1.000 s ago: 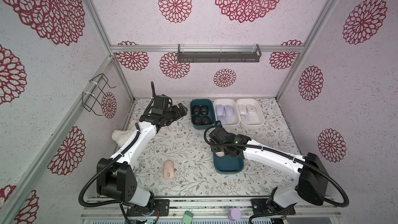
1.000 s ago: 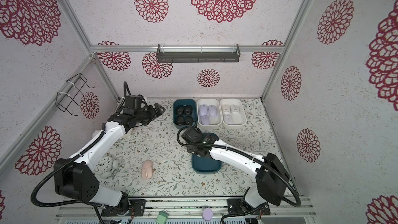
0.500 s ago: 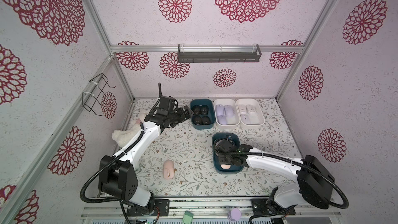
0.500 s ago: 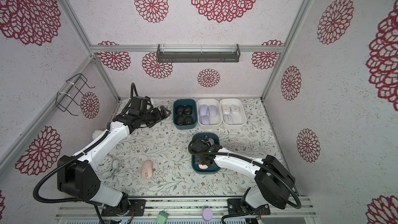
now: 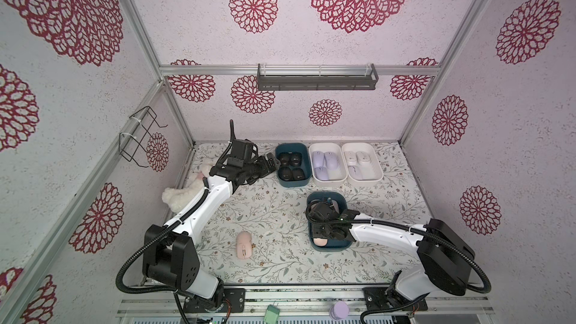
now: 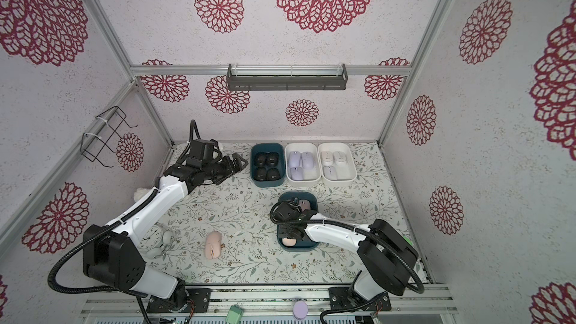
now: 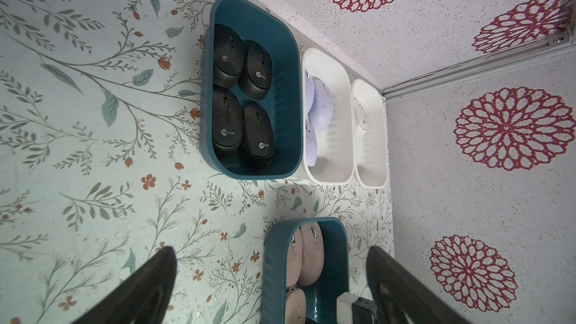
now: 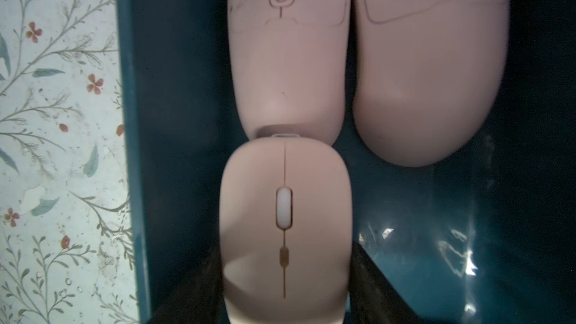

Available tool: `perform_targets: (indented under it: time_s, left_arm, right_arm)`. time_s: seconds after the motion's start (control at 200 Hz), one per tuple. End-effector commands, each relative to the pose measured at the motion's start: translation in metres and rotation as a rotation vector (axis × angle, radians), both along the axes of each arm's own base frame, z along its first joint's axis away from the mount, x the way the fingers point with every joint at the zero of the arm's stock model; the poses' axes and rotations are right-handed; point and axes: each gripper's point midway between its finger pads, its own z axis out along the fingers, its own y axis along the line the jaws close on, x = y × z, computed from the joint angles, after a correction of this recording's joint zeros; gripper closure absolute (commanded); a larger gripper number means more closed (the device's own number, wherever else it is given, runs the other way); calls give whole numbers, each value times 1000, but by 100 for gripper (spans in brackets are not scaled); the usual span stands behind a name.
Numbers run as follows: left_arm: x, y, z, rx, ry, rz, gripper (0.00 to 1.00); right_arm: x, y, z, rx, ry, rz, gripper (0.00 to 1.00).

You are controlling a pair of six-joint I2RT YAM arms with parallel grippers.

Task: Place the mice by color into the storage box
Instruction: Place the mouse in the storage box, then adjust the mouse at the center of the board.

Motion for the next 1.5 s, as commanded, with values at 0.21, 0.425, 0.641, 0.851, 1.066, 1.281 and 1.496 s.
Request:
perform_targets:
  time_s: [0.21, 0.425, 0.641, 0.851, 1.066, 1.281, 1.496]
  left_arm:
    - [3, -5, 14, -12, -36, -11, 3]
    - [2, -6, 16, -11, -40, -12, 3]
    - [1, -4, 18, -4, -47, -8, 3]
    - [1, -5, 21, -6, -52, -12, 3]
    - [4, 18, 35, 68, -112, 43, 3]
    - [16, 94, 52, 133, -162, 249, 3]
    - [20, 171, 59, 121, -177, 457, 3]
  right_arm:
    - [-9, -3, 5, 4, -3, -9, 41]
    - [-20, -3, 7, -4, 30, 25, 37]
    - [-18, 1, 18, 18, 20, 23, 28]
    - [-1, -9, 52, -5, -83, 12, 31]
    - [23, 13, 90, 35, -202, 93, 39]
    - [12, 101, 104, 41, -257, 320, 31]
    - [-32, 206, 89, 56, -250, 596, 19]
